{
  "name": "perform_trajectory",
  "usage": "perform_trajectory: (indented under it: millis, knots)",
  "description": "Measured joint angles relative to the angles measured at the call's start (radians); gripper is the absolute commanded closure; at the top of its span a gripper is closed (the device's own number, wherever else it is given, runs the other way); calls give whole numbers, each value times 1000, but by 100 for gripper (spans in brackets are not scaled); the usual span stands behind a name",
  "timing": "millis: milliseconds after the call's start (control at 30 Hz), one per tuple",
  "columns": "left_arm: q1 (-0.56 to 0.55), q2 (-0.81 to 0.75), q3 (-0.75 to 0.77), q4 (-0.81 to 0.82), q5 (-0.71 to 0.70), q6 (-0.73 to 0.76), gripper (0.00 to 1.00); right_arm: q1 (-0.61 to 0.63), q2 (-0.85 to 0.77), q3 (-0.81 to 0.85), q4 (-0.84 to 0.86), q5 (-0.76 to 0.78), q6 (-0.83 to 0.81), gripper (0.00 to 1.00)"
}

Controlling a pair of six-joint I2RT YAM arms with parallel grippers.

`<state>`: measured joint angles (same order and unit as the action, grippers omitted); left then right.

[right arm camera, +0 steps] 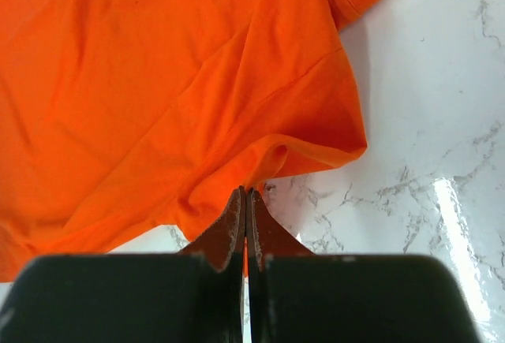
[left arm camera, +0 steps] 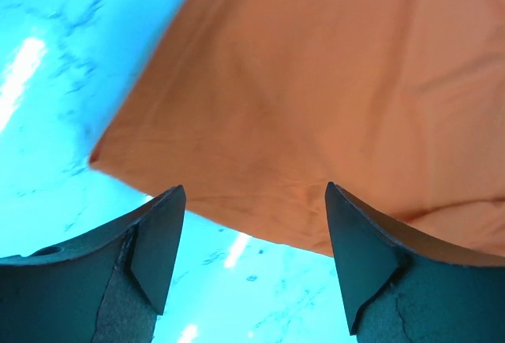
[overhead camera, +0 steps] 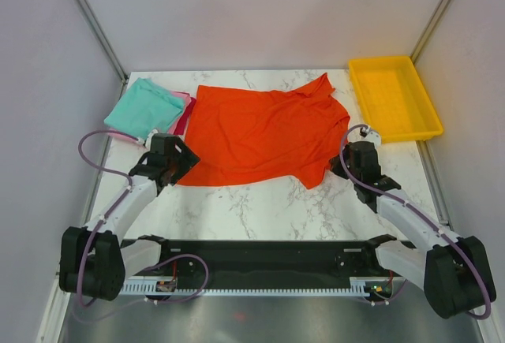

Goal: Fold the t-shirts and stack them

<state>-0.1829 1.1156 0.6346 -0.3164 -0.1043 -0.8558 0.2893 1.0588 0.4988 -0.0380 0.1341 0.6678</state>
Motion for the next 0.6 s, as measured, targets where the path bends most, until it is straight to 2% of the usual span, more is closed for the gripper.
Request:
perform_trajectory:
  millis: [133,400,467,600]
  knots:
    - [51,45,-5,-59,-2,-24,22,-8,-55,-37,21,5,1,100]
    - [152,89,-35,-99,-27,-45,27,-12,-58,-37,30,19,1,100]
    - [172,104,-36,-100,-38,-47,35,-12,-54,-37,30,21,1,100]
    - [177,146,-36,-91,-47,-51,40,-13,-53,-37,26,25,1,100]
